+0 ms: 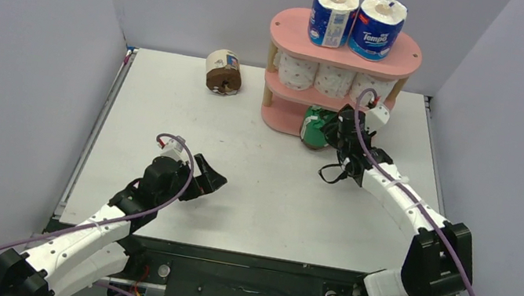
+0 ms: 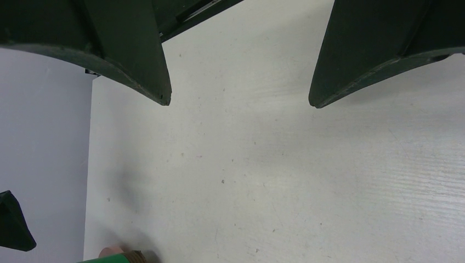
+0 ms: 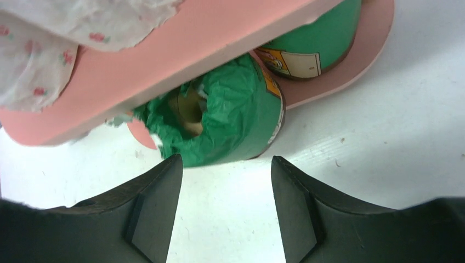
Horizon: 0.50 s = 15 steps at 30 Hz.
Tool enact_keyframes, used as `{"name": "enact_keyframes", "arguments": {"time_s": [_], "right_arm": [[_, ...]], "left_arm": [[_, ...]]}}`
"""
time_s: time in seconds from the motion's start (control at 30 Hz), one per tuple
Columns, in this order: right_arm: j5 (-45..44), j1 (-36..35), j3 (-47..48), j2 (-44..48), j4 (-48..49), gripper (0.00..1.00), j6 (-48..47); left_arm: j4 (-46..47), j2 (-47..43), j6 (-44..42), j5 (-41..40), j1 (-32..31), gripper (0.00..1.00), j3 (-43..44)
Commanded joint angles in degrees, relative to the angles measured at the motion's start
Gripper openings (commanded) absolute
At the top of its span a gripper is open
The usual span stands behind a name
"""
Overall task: Place and organize the paper towels onto the shelf
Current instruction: Place the paper towel on the shelf.
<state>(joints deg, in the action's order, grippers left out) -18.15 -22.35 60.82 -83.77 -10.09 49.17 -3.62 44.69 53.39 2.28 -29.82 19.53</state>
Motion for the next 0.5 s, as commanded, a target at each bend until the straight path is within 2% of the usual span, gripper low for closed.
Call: {"name": "enact_keyframes", "arguments": {"time_s": [0.0, 0.1, 0.2, 0.3, 0.47], "right_arm": [[-4.4, -2.8, -4.0, 6.3, 3.7, 0.56, -5.6], [-7.2, -4.7, -9.4, 9.7, 9.2, 0.56, -10.3], [-4.0, -5.9, -13.9, 9.9, 17.3, 0.57, -16.0], [-0.5, -3.8, -15.2, 8.0, 15.4, 0.54, -13.9], [2.2, -0.5, -20.8, 6.2, 23.7, 0.51, -11.0]], "left_arm": [[2.7, -0.4, -0.2, 0.5, 0.4, 0.97, 1.0], [2.7, -0.4, -0.2, 0.5, 0.4, 0.97, 1.2], [2.7, -0.8, -0.2, 0.4, 0.4, 0.97, 1.2], [2.5, -1.2, -0.2, 0.4, 0.4, 0.97, 1.2], [1.5, -2.1, -0.2, 0.3, 0.4, 0.97, 1.5]]}}
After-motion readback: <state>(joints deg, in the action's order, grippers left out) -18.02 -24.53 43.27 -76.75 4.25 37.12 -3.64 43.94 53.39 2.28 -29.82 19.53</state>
